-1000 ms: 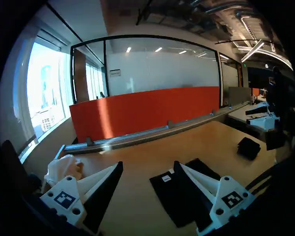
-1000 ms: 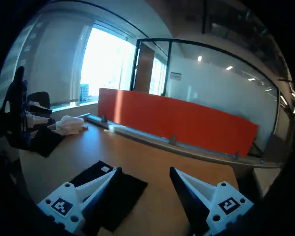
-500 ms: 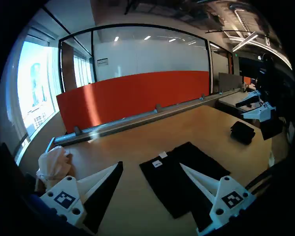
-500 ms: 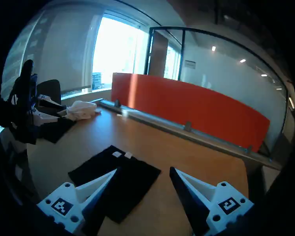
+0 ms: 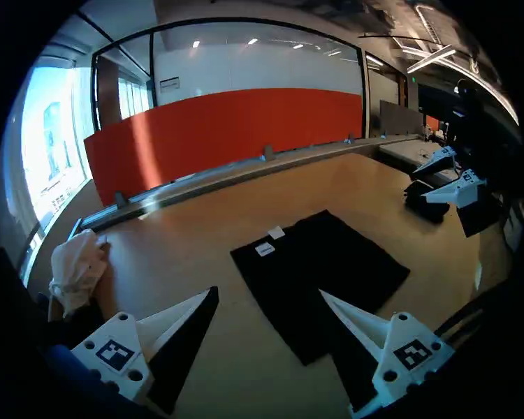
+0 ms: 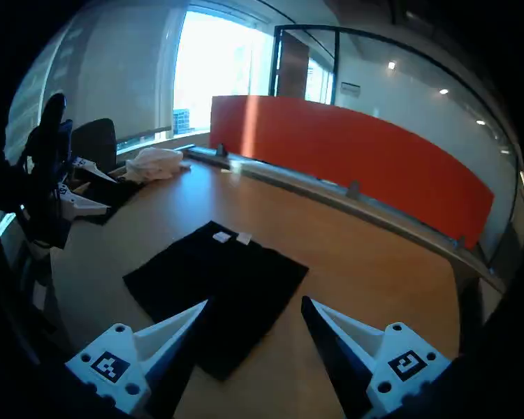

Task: Fold towel

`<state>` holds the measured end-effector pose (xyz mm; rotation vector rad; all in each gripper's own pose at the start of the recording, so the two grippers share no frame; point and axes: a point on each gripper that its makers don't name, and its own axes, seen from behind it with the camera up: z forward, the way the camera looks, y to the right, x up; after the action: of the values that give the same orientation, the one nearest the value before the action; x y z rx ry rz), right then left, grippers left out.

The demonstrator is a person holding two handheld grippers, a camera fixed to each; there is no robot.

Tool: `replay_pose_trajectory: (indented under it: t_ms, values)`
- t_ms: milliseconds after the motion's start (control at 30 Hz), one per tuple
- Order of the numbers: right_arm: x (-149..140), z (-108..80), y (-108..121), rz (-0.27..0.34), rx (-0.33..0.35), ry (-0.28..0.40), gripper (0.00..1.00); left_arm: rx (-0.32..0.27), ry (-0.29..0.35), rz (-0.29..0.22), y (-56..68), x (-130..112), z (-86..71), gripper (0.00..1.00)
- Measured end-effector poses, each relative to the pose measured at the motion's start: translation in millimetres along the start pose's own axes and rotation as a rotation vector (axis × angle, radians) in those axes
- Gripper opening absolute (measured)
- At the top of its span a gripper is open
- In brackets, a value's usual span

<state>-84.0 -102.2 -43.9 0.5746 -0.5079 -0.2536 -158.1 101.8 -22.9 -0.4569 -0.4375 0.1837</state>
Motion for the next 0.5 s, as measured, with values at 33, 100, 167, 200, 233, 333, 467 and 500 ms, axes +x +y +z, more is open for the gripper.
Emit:
replay_pose_trajectory:
  t_ms: [33, 100, 167, 200, 233, 333, 467, 500]
  values:
    - [-5.6, 2.8, -1.4, 0.0, 0.003, -0.01, 0.93, -0.005, -0.01, 0.0, 1.7, -5.3, 2.3, 0.96]
    - [-15.6, 7.7, -4.1, 0.001, 0.01, -0.026, 0.93, -0.014, -0.027, 0.0, 4.9, -14.6, 6.6, 0.96]
    - [-26.0, 12.5, -7.7, 0.0, 0.019, -0.043, 0.93, -0.025, -0.045, -0.001, 8.3, -24.3, 11.1, 0.96]
    - [-31.0, 14.5, -9.5, -0.001, 0.023, -0.052, 0.93, -0.031, -0.054, 0.0, 9.8, -28.9, 13.2, 0.96]
    - [-36.6, 16.6, -11.7, -0.002, 0.028, -0.061, 0.93, -0.037, -0.063, 0.001, 11.5, -34.1, 15.6, 0.96]
    - [-51.4, 22.4, -17.4, -0.008, 0.04, -0.087, 0.93, -0.052, -0.091, 0.007, 15.8, -48.7, 22.2, 0.96]
    - [-69.1, 29.3, -25.1, -0.009, 0.057, -0.119, 0.93, -0.072, -0.128, 0.014, 21.7, -67.3, 30.2, 0.96]
    - [-73.3, 30.8, -26.9, -0.009, 0.061, -0.127, 0.93, -0.075, -0.136, 0.013, 23.0, -71.4, 32.0, 0.96]
